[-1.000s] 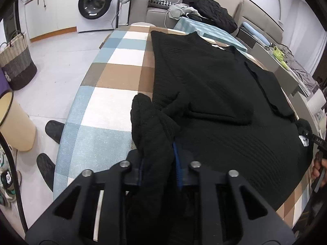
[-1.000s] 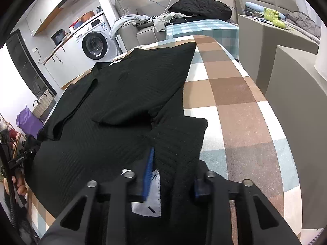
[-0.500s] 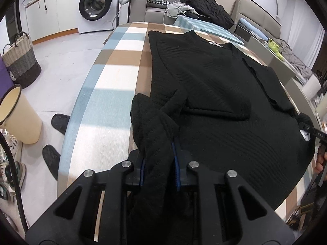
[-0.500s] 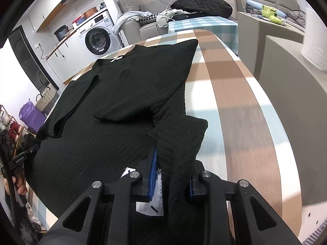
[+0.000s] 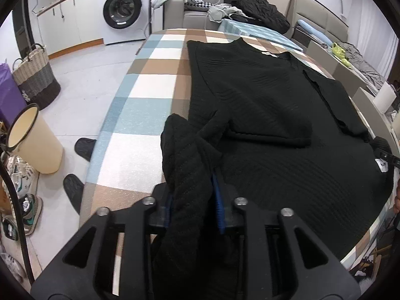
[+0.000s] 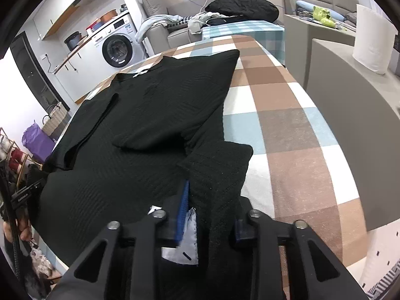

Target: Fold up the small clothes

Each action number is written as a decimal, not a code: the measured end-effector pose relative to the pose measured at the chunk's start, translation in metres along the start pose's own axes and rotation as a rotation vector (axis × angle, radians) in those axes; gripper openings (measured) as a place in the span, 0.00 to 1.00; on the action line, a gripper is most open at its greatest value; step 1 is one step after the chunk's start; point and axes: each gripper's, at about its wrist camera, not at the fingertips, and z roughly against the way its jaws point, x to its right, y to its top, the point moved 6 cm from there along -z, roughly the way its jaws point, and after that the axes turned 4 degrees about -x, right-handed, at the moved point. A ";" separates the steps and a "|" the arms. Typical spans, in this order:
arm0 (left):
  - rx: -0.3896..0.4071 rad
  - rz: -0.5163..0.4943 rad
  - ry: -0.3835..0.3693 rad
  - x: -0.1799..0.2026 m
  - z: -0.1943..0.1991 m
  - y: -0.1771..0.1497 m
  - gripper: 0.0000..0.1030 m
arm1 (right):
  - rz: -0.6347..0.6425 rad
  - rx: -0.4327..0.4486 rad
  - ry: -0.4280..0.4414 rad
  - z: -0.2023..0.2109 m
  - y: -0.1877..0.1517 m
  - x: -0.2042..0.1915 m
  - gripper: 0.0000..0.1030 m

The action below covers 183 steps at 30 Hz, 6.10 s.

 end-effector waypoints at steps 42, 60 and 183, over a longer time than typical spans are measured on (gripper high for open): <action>0.138 0.106 -0.079 -0.019 0.096 -0.024 0.02 | -0.009 0.193 0.076 0.096 -0.003 -0.007 0.03; 0.200 0.104 -0.097 -0.022 0.054 0.106 0.03 | -0.067 0.269 0.038 0.062 0.082 -0.005 0.03; 0.049 0.312 -0.239 -0.028 0.002 0.078 0.64 | -0.238 -0.012 0.267 0.006 0.065 -0.007 0.59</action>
